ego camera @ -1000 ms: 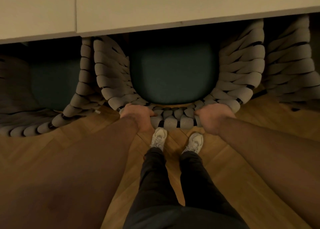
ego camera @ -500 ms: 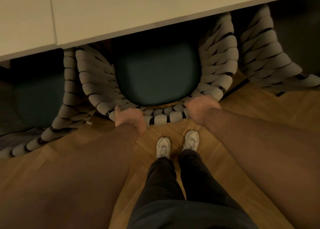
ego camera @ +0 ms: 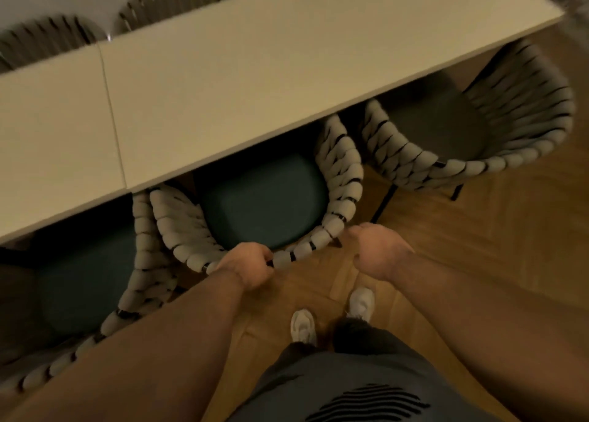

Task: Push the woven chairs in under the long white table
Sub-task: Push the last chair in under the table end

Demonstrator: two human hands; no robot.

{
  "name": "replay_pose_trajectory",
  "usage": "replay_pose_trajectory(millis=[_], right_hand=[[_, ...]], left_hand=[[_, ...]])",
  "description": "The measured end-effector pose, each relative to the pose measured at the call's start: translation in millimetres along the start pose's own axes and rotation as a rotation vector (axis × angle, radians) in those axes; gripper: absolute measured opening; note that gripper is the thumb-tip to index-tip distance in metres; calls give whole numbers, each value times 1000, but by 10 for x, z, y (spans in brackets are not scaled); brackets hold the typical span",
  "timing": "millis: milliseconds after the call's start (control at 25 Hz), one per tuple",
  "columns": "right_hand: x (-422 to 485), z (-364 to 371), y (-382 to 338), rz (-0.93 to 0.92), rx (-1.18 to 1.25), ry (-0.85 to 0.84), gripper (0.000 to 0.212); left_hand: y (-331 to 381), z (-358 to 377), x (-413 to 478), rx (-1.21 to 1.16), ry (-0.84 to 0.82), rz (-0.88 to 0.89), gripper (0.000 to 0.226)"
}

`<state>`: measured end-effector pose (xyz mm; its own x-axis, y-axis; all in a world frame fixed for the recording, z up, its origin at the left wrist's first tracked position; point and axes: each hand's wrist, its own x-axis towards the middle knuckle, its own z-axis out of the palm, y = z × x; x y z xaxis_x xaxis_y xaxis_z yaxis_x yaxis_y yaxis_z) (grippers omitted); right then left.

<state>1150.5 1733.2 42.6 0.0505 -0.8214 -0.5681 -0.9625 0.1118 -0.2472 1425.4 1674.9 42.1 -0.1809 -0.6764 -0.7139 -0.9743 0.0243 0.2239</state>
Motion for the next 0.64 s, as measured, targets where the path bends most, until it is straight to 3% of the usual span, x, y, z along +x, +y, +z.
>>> replay_pose_trajectory(millis=[120, 320, 640], right_hand=[[-313, -202, 231, 78, 88, 140, 39], [-775, -521, 918, 196, 179, 319, 39], [-1454, -921, 2678, 270, 201, 380, 33]], left_hand=[[297, -145, -90, 34, 49, 87, 38], [1154, -334, -133, 148, 117, 222, 38], [3197, 35, -37, 105, 177, 316, 41]])
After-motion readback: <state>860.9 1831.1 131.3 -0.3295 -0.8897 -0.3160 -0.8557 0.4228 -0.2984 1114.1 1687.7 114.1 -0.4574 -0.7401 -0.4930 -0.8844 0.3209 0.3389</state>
